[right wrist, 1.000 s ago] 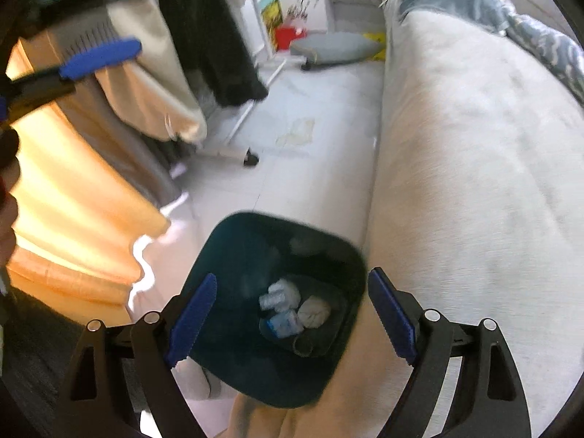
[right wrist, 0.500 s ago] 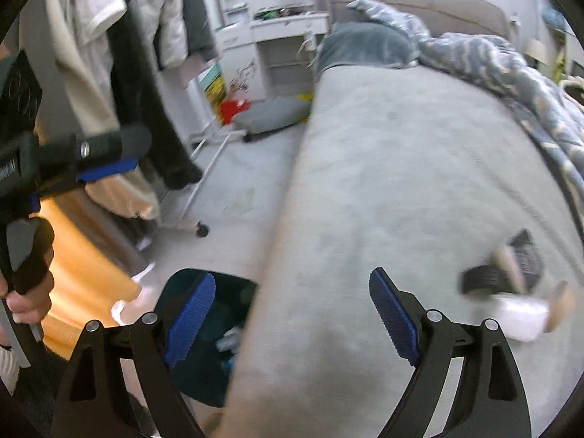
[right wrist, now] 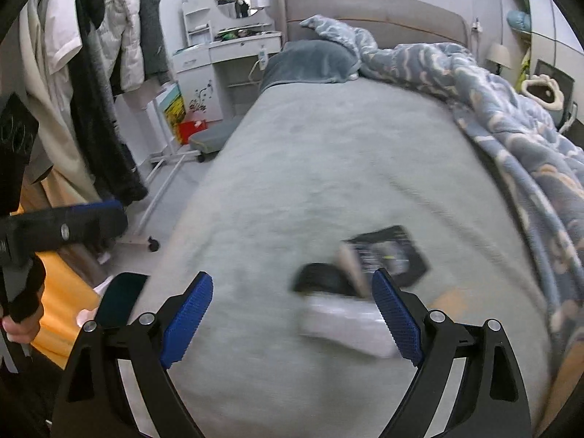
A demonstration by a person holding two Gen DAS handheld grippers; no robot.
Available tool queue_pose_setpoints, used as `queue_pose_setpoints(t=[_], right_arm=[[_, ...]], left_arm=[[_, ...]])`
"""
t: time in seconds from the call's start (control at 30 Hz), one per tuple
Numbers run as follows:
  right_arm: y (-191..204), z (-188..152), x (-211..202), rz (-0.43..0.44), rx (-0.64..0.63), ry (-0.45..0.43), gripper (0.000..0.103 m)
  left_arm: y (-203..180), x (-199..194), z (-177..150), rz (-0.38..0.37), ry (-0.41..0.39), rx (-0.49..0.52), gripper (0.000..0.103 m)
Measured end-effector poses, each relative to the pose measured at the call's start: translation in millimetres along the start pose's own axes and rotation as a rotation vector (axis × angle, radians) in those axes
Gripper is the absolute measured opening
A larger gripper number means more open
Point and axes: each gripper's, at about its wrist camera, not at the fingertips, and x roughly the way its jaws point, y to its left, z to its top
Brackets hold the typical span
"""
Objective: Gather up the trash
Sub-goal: 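Move both open tools back over the bed toward the remaining items, then close the left tool on the second bubble-wrap roll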
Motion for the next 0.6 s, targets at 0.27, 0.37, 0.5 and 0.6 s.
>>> queue_pose_setpoints(t=[0.27, 0.37, 0.5, 0.6], right_arm=[[-56.8, -1.3, -9.7, -0.029, 0.060, -0.024, 0.090], [-73.1, -1.9, -12.0, -0.027, 0.077, -0.030, 0.090], [-91.0, -6.6, -11.9, -0.011, 0.105, -0.021, 0.090], [-99.7, -7.6, -11.6, -0.001, 0.114, -0.021, 0.090]], left_arm=[[-37.5, 44.2, -4.5, -0.025, 0.063, 0.067, 0.087], [-47.2, 58.1, -6.9, -0.039, 0.088, 0.073, 0.087], [-64.5, 76.6, -19.7, -0.079, 0.146, 0.067, 0.087], [-78.3, 87.0, -27.8, -0.099, 0.170, 0.084, 0.087]])
